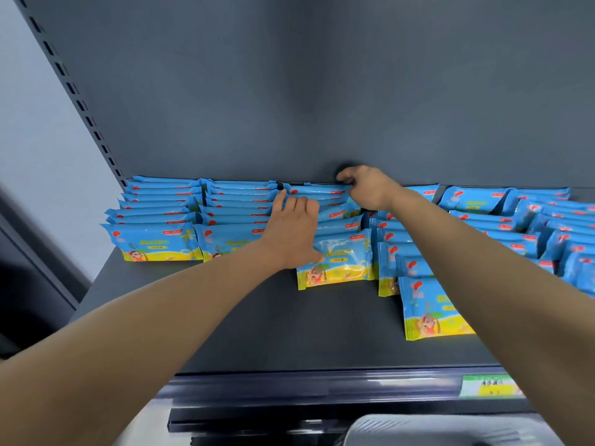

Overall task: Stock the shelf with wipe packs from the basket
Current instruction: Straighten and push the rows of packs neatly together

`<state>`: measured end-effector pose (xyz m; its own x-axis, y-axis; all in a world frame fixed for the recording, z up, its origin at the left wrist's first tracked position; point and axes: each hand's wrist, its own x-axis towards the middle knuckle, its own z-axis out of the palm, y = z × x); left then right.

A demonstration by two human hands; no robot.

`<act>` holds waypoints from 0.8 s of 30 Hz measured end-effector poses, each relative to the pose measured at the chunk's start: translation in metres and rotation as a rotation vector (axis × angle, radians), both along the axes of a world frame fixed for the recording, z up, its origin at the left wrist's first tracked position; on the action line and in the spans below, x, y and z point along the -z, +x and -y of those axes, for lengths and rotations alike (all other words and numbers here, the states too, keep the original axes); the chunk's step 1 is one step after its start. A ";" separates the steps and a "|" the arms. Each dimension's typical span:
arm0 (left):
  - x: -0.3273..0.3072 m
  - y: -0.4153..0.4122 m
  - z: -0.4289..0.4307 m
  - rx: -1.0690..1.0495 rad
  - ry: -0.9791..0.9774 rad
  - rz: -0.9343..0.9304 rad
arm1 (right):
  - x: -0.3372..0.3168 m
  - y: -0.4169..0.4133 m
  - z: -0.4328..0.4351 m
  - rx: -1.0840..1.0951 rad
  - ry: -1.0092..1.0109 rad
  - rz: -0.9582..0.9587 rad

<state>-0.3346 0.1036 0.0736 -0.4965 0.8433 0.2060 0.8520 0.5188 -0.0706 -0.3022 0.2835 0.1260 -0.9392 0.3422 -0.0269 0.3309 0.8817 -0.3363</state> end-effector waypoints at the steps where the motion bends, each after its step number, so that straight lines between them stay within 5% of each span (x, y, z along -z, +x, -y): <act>1: -0.002 -0.002 -0.001 0.004 -0.002 0.000 | 0.001 0.001 -0.003 0.036 0.006 -0.012; 24: -0.001 -0.009 0.013 0.000 -0.049 -0.200 | 0.007 -0.005 0.009 0.155 0.074 0.053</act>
<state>-0.3439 0.0901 0.0750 -0.4496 0.8549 0.2588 0.8185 0.5103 -0.2637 -0.3076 0.2749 0.1186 -0.8729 0.4859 -0.0445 0.4806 0.8405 -0.2502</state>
